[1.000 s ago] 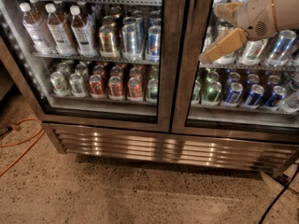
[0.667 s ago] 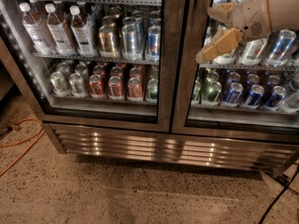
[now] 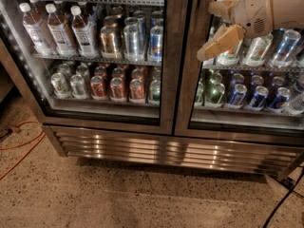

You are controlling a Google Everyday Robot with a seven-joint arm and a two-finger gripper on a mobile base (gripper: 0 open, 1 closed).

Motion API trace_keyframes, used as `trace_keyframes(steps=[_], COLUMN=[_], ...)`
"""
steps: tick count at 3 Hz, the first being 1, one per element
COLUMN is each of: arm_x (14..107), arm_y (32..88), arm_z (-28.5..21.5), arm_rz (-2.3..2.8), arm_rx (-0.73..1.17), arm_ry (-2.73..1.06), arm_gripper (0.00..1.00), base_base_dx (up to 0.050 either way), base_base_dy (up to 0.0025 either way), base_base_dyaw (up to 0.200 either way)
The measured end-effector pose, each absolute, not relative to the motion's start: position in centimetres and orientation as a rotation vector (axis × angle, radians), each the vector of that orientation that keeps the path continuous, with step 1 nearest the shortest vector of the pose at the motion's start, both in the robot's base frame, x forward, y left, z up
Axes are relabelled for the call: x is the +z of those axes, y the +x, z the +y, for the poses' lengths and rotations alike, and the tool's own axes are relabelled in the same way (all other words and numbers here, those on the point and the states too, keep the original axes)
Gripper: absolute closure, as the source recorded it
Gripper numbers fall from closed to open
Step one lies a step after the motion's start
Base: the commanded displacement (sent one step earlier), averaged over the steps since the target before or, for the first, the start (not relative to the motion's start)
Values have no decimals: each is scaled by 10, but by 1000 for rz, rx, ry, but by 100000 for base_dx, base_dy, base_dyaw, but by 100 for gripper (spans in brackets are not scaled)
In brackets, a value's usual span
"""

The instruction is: Open right fridge door

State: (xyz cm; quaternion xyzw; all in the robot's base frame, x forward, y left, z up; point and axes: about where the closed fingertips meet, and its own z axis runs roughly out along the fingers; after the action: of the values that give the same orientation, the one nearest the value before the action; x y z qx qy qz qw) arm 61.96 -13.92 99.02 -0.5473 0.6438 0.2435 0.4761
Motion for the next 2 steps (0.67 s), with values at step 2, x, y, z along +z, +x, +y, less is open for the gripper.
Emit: trace_keyframes(steps=[2], arm_x=[991], arm_y=[635], arm_z=[-137], arm_rz=[1540], arm_rx=[656], arm_ry=[-1338], arm_gripper=[0], base_base_dx=[0], base_base_dy=[0], base_base_dyaw=[0])
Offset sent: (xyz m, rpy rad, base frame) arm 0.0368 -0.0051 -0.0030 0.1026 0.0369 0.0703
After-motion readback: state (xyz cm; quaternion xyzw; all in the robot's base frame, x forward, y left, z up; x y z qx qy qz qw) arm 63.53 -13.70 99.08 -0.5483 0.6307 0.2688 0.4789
